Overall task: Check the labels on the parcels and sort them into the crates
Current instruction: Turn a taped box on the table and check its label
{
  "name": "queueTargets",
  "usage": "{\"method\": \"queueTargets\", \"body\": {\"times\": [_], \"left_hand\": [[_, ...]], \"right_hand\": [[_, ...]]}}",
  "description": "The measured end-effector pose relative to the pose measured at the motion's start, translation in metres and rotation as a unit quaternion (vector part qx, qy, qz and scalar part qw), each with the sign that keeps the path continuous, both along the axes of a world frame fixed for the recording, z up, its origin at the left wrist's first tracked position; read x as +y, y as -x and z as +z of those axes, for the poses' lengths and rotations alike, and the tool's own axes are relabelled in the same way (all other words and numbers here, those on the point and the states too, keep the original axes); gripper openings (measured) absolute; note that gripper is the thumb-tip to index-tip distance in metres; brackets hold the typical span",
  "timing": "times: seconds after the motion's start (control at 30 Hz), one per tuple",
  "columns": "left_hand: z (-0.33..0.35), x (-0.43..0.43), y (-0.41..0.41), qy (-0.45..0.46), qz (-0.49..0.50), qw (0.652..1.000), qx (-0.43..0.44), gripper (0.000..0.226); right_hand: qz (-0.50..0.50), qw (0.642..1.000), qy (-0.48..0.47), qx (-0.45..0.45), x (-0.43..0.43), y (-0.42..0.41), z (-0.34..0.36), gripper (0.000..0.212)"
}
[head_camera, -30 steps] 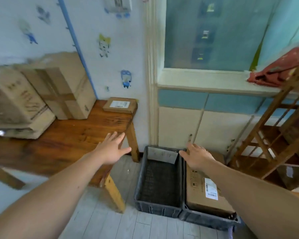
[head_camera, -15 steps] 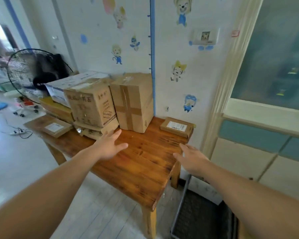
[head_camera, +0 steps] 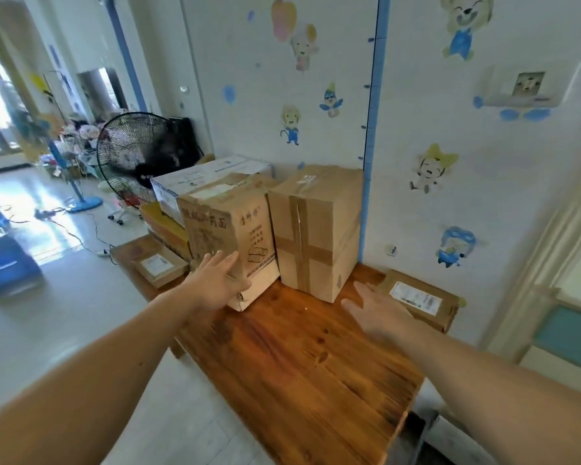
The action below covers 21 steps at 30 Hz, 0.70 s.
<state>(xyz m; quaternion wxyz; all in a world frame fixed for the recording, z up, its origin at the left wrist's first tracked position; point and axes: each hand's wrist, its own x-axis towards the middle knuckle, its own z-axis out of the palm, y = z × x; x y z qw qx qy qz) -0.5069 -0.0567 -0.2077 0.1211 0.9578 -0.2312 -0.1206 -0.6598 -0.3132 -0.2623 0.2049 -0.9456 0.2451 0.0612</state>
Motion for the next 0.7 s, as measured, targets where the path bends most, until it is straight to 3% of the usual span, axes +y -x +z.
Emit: {"method": "queueTargets", "body": {"times": [0.27, 0.7], "left_hand": [[0.005, -0.011, -0.085, -0.004, -0.044, 0.998, -0.052, 0.081], [0.033, -0.073, -0.223, 0.038, -0.213, 0.974, -0.067, 0.082]], "right_hand": [[-0.012, 1.000, 0.010, -0.025, -0.006, -0.079, 0.014, 0.066], [-0.199, 0.974, 0.012, -0.107, -0.001, -0.168, 0.053, 0.072]]}}
